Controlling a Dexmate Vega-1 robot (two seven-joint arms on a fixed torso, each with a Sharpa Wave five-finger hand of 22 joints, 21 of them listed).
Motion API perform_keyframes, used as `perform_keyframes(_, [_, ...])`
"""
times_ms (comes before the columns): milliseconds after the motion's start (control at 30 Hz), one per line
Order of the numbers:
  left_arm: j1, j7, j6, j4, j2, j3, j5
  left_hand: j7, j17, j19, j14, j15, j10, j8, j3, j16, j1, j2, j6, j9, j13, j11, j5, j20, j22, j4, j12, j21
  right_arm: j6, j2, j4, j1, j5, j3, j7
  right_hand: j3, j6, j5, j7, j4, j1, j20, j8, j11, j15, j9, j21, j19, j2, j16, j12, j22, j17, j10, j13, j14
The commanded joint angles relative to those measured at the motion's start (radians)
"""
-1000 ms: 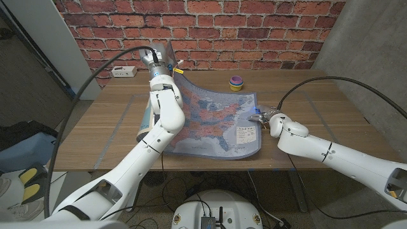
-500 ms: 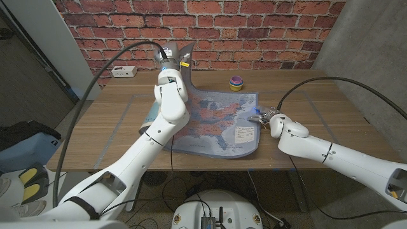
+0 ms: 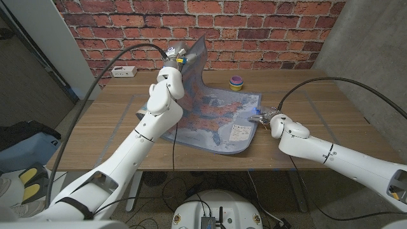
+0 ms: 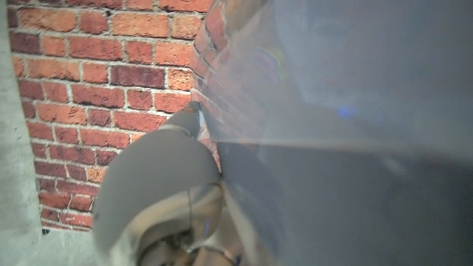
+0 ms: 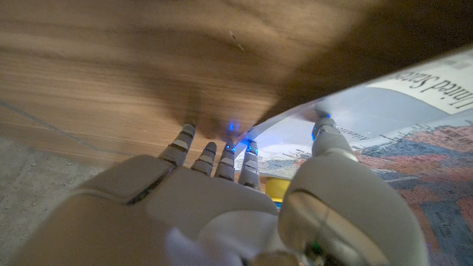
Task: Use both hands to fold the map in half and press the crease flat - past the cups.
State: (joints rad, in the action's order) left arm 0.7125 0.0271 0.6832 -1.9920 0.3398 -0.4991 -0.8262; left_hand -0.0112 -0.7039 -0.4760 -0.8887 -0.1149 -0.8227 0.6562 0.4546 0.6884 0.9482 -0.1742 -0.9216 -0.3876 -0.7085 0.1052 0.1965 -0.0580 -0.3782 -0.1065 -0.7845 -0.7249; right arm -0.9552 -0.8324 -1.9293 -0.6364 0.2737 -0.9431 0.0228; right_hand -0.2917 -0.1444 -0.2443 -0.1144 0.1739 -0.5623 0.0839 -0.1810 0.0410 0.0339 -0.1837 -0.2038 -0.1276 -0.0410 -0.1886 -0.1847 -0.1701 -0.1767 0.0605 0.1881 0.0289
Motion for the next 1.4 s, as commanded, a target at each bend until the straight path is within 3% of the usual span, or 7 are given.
perform_keyframes(33, [0.029, -0.144, -0.184, 0.05, 0.033, 0.082, 0.623, -0.01, 0.0, 0.0, -0.01, -0.061, -0.032, 0.008, 0.013, 0.01, 0.028, -0.006, -0.004, -0.004, 0.0, 0.018, 0.007, -0.008, -0.005, -0.018, -0.01, -0.012, -0.015, -0.003, -0.009, -0.006, 0.007, 0.006, -0.002, -0.005, 0.003, -0.007, 0.001, -0.001, -0.013, -0.009, -0.007, 0.003, -0.001, -0.002, -0.002, -0.014, -0.002, -0.002, -0.007, -0.004, -0.004, -0.002, 0.004, 0.002])
perform_keyframes(233, [0.04, -0.23, -0.273, 0.107, 0.039, 0.062, 0.752, -0.012, 0.003, 0.001, -0.012, -0.06, -0.035, 0.01, 0.01, 0.009, 0.03, -0.006, -0.003, -0.005, 0.004, 0.018, 0.007, -0.01, -0.005, -0.019, -0.01, -0.019, -0.024, -0.006, -0.018, -0.006, 0.011, 0.006, -0.003, -0.005, 0.002, -0.008, 0.002, -0.001, -0.018, -0.01, -0.007, 0.001, 0.0, -0.002, -0.001, -0.015, 0.001, -0.002, -0.007, -0.004, -0.004, -0.002, 0.004, 0.002])
perform_keyframes(400, [0.051, -0.309, -0.329, 0.162, 0.015, 0.043, 0.84, -0.012, 0.008, 0.0, -0.018, -0.056, -0.04, 0.011, 0.007, 0.01, 0.033, -0.006, -0.007, -0.003, 0.006, 0.021, 0.008, -0.012, -0.005, -0.021, -0.011, -0.026, -0.026, -0.009, -0.025, -0.004, 0.016, 0.003, -0.001, -0.005, 0.001, -0.009, 0.002, -0.002, -0.021, -0.009, -0.008, 0.002, 0.001, -0.002, -0.001, -0.016, 0.002, -0.003, -0.008, -0.004, -0.003, -0.002, 0.004, 0.001])
perform_keyframes(900, [0.086, -0.587, -0.532, 0.316, -0.118, 0.006, 0.979, -0.02, 0.02, -0.054, -0.078, -0.057, -0.098, 0.016, -0.006, 0.033, 0.058, 0.009, -0.047, 0.013, 0.023, 0.02, 0.015, -0.004, -0.003, -0.044, -0.027, -0.081, 0.001, -0.03, -0.058, -0.03, 0.026, 0.027, -0.021, -0.006, -0.018, -0.013, 0.001, -0.004, -0.038, -0.018, -0.015, 0.001, 0.004, -0.002, -0.005, -0.035, 0.009, -0.008, -0.012, -0.004, -0.003, 0.009, 0.004, -0.015])
perform_keyframes(1167, [0.086, -0.589, -0.551, 0.361, -0.162, 0.019, 1.125, -0.033, 0.172, -0.114, -0.153, -0.07, -0.136, -0.013, 0.024, -0.082, 0.034, 0.029, -0.072, 0.057, 0.119, 0.035, 0.02, 0.023, 0.031, -0.038, 0.007, -0.135, 0.013, -0.036, -0.069, -0.043, 0.027, 0.049, -0.032, -0.006, -0.022, -0.015, 0.001, -0.005, -0.044, -0.016, -0.016, 0.004, 0.002, -0.002, -0.006, -0.044, 0.012, -0.009, -0.013, -0.004, -0.003, 0.013, 0.004, -0.021])
perform_keyframes(1200, [0.087, -0.576, -0.559, 0.38, -0.18, 0.03, 1.169, -0.036, 0.201, -0.114, -0.158, -0.067, -0.132, -0.023, 0.031, -0.108, 0.029, 0.026, -0.067, 0.065, 0.137, 0.032, 0.019, 0.027, 0.041, -0.036, 0.017, -0.138, 0.021, -0.036, -0.072, -0.051, 0.02, 0.061, -0.04, -0.006, -0.023, -0.015, 0.001, -0.005, -0.045, -0.016, -0.016, 0.003, 0.002, -0.002, -0.006, -0.045, 0.012, -0.01, -0.013, -0.004, -0.003, 0.012, 0.004, -0.022])
perform_keyframes(1400, [0.062, -0.483, -0.547, 0.428, -0.177, 0.029, 1.307, -0.03, 0.366, -0.08, -0.125, -0.05, -0.114, -0.071, 0.072, -0.278, -0.009, 0.04, -0.064, 0.112, 0.207, 0.036, 0.008, 0.019, 0.11, -0.036, 0.062, -0.138, 0.068, -0.038, -0.079, -0.094, -0.021, 0.129, -0.088, -0.005, -0.019, -0.017, 0.002, -0.007, -0.05, -0.005, -0.013, 0.004, 0.0, -0.002, -0.008, -0.053, 0.015, -0.013, -0.012, -0.004, -0.003, 0.011, 0.004, -0.035])
